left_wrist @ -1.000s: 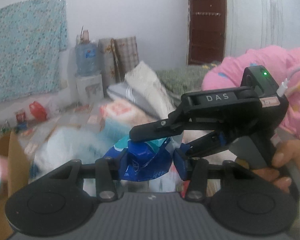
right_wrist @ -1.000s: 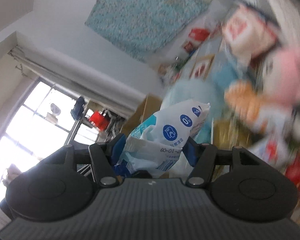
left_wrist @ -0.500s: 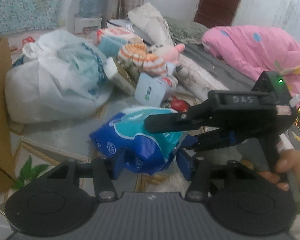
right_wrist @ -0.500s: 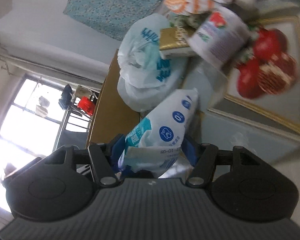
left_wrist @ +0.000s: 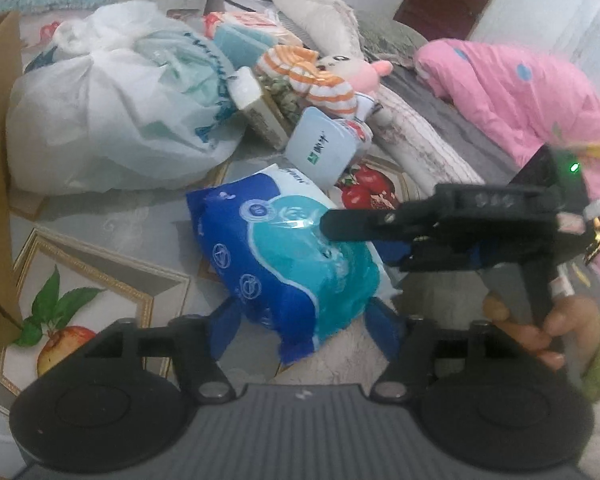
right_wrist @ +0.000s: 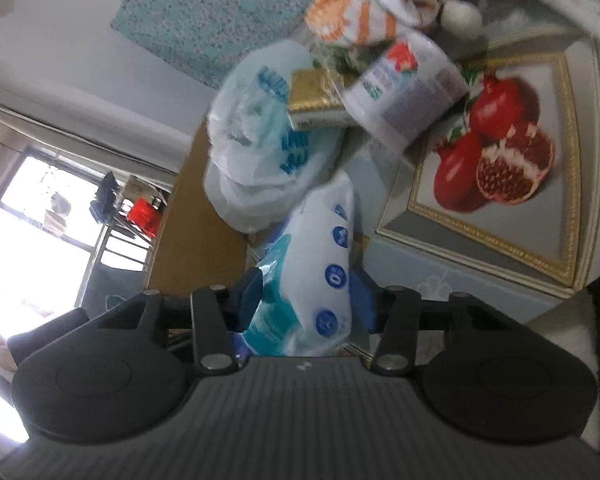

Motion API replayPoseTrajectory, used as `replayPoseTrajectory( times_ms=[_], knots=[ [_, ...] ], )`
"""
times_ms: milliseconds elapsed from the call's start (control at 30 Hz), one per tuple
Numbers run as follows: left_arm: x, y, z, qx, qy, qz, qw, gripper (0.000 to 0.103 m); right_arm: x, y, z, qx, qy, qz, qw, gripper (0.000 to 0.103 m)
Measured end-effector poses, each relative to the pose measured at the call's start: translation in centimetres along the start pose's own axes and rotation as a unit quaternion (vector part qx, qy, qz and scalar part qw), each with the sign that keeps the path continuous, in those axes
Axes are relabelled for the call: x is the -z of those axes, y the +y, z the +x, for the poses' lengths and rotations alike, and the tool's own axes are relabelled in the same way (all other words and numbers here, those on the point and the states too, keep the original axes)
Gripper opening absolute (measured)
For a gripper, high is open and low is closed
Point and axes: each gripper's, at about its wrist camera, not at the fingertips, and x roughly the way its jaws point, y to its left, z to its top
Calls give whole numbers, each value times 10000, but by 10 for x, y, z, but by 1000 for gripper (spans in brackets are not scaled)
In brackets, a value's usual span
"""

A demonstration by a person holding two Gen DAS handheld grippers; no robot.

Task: Organize soft objects
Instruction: 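Lift the blue-and-white pack and carry it toward the cardboard box, then lower the pack into the cardboard box and open the right gripper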

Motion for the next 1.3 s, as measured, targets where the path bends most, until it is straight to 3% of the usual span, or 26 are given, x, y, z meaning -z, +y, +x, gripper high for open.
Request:
replayPoseTrajectory(
  times_ms=[200, 400, 667, 867, 1067, 1300],
  knots=[
    [-4, 25, -4, 335, 16, -526, 9981, 79, -3, -8, 6, -50, 105, 252, 9996, 49],
    [-12, 26, 10, 415, -10, -619, 9972, 85, -10, -8, 6, 87, 51, 286, 9995, 54],
    [-16, 26, 24, 345, -72, -711, 9968, 75, -10, -7, 19, -45, 120, 390, 9992, 53],
    [-17, 17, 20, 150, -239, -551, 9981, 74, -3, -10, 23, -235, 65, 660, 9975, 48],
    [-20, 7, 4, 75, -391, -444, 9982, 73, 3, 1, 17, -350, -25, 567, 9978, 48],
    [-24, -13, -39, -228, -978, -198, 9948, 73, -3, 34, 6, -683, -171, 219, 9973, 48]
  ],
)
